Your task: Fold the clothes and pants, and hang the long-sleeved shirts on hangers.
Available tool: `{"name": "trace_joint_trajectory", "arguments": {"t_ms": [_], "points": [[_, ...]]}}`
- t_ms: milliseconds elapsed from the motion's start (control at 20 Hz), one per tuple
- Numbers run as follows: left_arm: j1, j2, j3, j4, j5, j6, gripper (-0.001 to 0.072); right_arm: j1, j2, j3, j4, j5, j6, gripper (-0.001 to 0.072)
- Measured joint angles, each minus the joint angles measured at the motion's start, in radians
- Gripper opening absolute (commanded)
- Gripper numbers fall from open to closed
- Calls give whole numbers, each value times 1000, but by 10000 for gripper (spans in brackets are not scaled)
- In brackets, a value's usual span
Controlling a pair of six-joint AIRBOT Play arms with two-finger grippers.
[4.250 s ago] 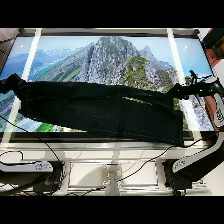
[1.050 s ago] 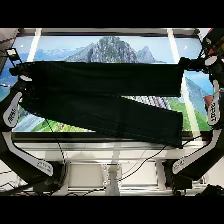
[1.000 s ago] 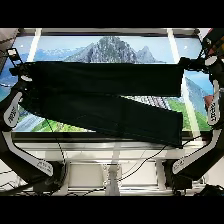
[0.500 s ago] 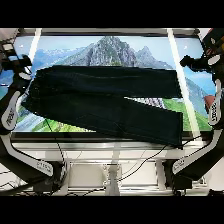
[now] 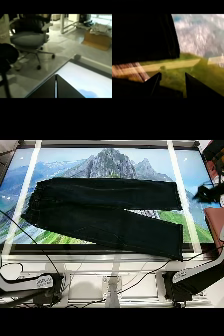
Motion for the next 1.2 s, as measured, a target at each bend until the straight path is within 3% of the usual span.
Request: {"name": "trace_joint_trajectory", "arguments": {"t_ms": [200,300,350,450,600,650,700,750,800,950,1200], "points": [[15,56,-40,-136,-151,70,40,-67,37,-131,28,141,-10,336],[16,59,-68,-57,-335,74,40,-79,46,-183,29,165,-29,316],[15,56,-77,30,-425,34,40,-82,50,-201,39,180,-39,315],[12,46,-89,294,-587,-157,40,-87,55,-223,39,187,-53,314],[16,34,-97,816,-803,-592,52,-91,67,-238,45,186,-74,315],[26,33,-98,962,-859,-745,93,-92,72,-241,45,183,-79,314],[38,32,-98,1066,-901,-867,118,-92,77,-243,47,179,-86,274],[53,31,-100,1139,-946,-963,92,-92,83,-245,50,174,-97,114],[69,31,-100,1191,-983,-1030,40,-92,92,-246,60,164,-114,27],[124,33,-101,1229,-1062,-1119,40,-95,161,-247,105,98,-175,27],[211,44,-110,1200,-1227,-1068,39,-112,367,-271,69,5,-225,27]]}}
